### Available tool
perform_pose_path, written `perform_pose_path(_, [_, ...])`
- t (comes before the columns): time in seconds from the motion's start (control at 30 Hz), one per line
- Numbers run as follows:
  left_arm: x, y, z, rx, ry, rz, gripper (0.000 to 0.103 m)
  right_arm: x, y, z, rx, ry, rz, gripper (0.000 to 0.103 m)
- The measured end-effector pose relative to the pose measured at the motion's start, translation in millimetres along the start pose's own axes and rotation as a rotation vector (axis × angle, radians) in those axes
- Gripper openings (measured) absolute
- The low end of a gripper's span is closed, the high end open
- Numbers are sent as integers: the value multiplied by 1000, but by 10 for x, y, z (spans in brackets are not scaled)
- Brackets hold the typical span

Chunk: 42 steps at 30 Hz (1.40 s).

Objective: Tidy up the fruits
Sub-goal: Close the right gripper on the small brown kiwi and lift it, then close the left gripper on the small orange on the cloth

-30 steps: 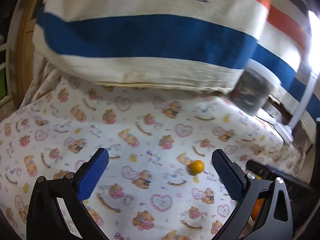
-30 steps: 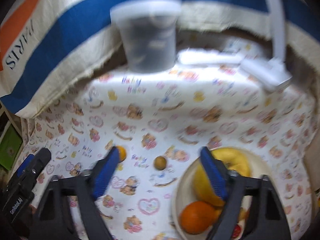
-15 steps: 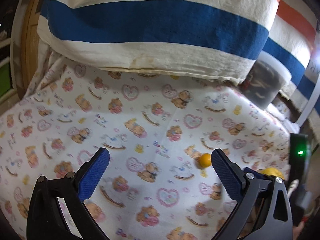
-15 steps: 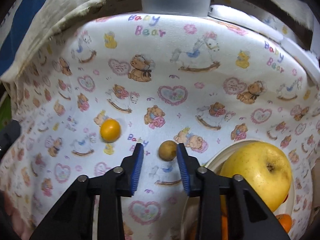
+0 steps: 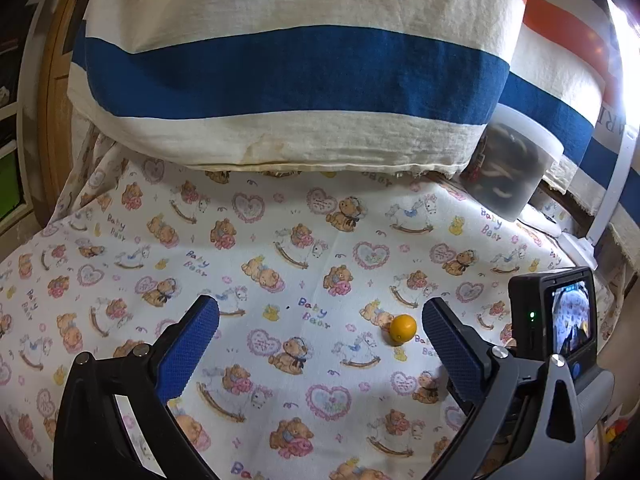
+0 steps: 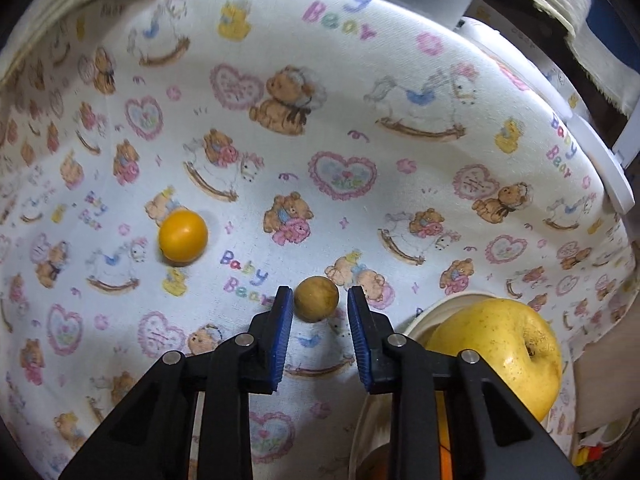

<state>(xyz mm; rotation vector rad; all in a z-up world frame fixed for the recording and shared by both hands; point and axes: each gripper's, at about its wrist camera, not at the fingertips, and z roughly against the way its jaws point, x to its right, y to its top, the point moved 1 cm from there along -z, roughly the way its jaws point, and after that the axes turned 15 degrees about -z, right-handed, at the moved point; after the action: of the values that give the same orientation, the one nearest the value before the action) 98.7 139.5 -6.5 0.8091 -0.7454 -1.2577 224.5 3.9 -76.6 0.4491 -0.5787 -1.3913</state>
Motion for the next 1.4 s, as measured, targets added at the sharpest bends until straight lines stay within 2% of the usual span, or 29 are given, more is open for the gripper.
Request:
perform_pose_path(0.07, [-8,-18,-54,-21,25,-8,101,-9,23,-56,-16,8,-18,25])
perform_pose_path(0.17, [-48,-24,-80,-35,-13,26,99,33,70,-57,-27,49,-44,25])
perform_pose_path(0.43, [6,12,12,-4,-8,5,99,199,8,353,77,231,-73,25])
perform_pose_path(0.67, [200,48,129,26,-46,-70,92,492,-271,795,348,331,-202,25])
perform_pose_path(0.83, [356,100,127,29,-95,-120,84,572,-326,738,370,288,-292,25])
perform_pose_path(0.9, [428,167,-41,-16,-96,-139,75,813,-331,804,368,269,-348,25])
perform_pose_path(0.97, [488,233,-242,-72,-126,-153,62,895,-323,816,385,255,-374,25])
perform_pose_path(1.1, [609,239,-607,-157,-157,-178,53,1048,-340,874,421,250,-421,25])
perform_pose_path(1.23, [704,87,-855,-215,-183,-185,40,1082,-330,800,397,249,-441,25])
perform_pose_path(1.3, [725,26,-946,-239,-187,-182,39,1080,-322,753,386,244,-446,25])
perform_pose_path(1.4, [710,13,-942,-217,-178,-175,39,1077,-340,757,380,248,-448,25])
